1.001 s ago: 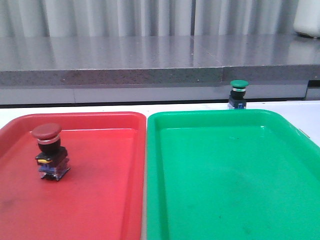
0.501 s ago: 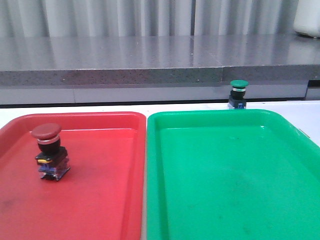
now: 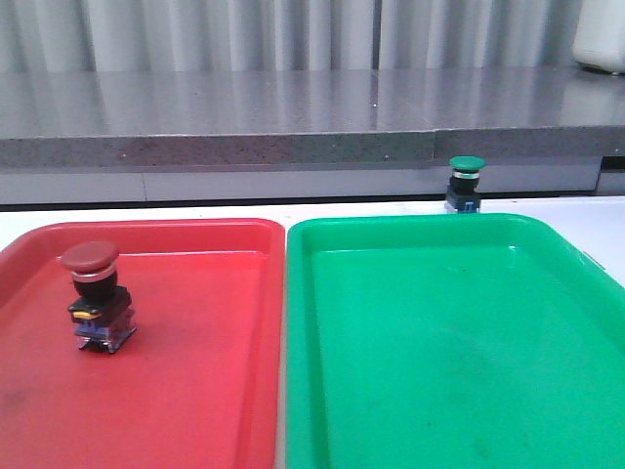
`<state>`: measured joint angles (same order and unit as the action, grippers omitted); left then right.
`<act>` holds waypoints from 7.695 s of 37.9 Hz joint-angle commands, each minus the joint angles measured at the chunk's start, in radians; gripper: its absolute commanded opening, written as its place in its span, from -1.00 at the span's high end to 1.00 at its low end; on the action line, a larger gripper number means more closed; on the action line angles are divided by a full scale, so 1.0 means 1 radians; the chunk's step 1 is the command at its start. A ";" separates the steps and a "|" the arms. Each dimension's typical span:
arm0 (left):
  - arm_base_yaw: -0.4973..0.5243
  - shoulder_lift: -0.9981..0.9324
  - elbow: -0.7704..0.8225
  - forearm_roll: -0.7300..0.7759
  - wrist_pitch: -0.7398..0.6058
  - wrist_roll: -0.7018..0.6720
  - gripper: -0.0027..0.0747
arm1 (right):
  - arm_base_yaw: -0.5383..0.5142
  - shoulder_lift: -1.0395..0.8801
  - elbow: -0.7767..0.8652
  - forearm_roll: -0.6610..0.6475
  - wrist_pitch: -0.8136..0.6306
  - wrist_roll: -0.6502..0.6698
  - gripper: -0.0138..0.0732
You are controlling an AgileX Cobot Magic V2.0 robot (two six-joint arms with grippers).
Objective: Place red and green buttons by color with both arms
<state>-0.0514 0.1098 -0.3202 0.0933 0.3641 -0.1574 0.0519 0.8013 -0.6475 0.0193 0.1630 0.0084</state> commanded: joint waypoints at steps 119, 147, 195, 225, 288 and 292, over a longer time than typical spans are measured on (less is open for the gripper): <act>0.005 0.009 -0.026 -0.007 -0.083 -0.011 0.98 | 0.409 0.678 -0.174 0.002 -0.003 0.109 0.46; 0.005 0.009 -0.026 -0.007 -0.083 -0.011 0.98 | 0.409 0.679 -0.136 -0.036 0.011 0.109 -0.25; 0.005 0.009 -0.026 -0.007 -0.083 -0.011 0.98 | 0.151 -0.161 0.021 -0.195 0.158 0.169 0.96; 0.005 0.009 -0.026 -0.007 -0.098 -0.011 0.98 | 0.151 -0.584 0.246 -0.206 0.149 0.169 0.96; 0.055 -0.132 0.349 -0.066 -0.304 -0.011 0.98 | 0.151 -0.583 0.246 -0.206 0.149 0.169 0.96; 0.055 -0.132 0.349 -0.066 -0.304 -0.011 0.98 | 0.151 -0.583 0.246 -0.206 0.149 0.169 0.96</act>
<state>0.0036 -0.0060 0.0049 0.0351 0.1493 -0.1583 0.2086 0.2099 -0.3761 -0.1663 0.3900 0.1816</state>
